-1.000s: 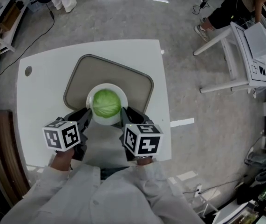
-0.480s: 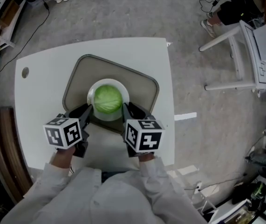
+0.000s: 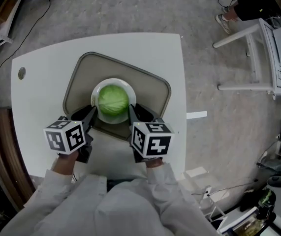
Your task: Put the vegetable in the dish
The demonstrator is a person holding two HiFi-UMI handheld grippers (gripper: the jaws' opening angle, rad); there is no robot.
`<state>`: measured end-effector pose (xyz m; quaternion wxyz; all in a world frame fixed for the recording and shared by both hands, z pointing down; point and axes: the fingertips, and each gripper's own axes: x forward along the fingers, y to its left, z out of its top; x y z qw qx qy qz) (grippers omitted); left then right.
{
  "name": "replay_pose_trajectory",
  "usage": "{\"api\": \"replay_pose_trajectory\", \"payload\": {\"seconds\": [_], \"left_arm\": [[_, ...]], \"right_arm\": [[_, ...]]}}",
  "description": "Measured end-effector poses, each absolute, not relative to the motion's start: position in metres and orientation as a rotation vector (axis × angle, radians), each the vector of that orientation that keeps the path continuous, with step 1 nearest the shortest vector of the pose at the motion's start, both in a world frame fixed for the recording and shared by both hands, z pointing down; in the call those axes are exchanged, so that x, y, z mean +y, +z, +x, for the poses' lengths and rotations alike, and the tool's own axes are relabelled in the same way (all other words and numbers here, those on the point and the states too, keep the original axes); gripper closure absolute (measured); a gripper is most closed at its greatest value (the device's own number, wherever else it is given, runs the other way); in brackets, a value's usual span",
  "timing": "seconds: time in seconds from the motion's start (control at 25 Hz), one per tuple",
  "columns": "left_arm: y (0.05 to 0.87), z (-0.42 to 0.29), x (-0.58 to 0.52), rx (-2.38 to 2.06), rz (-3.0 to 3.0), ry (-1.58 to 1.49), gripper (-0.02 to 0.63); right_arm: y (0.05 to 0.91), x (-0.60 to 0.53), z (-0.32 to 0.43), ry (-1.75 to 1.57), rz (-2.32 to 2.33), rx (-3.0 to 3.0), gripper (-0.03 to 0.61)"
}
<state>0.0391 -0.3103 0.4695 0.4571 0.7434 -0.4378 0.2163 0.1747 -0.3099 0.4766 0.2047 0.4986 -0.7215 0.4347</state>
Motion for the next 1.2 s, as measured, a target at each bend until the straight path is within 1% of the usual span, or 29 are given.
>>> {"api": "replay_pose_trajectory", "payload": {"seconds": [1.2], "left_arm": [[0.485, 0.036, -0.311, -1.092, 1.831, 0.546, 0.548]], "right_arm": [[0.494, -0.310, 0.170, 1.236, 1.414, -1.948, 0.509]]}}
